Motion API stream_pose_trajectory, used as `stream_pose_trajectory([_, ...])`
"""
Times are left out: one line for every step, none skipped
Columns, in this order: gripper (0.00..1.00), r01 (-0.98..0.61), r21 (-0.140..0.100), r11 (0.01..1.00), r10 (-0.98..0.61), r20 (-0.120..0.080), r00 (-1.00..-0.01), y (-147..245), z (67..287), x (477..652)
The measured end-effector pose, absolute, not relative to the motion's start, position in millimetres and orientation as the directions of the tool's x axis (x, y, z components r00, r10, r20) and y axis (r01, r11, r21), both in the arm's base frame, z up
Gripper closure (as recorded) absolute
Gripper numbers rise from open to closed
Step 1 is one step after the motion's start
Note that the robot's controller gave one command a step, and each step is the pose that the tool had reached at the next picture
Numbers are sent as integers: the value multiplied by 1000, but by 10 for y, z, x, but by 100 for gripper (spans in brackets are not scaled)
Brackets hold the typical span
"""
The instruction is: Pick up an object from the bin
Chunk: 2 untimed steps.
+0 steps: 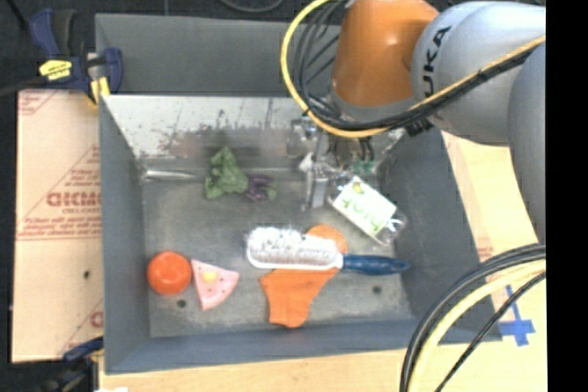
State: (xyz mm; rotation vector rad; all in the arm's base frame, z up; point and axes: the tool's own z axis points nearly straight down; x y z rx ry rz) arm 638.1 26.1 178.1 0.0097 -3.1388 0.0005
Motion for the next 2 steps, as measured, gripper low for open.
stream_pose_trajectory([0, -6, 0, 1000, -6, -4, -1000, 261, 1828, 6389])
stream_pose_trajectory([0, -81, -2, 997, -81, -10, -997, 339, 1561, 6414])
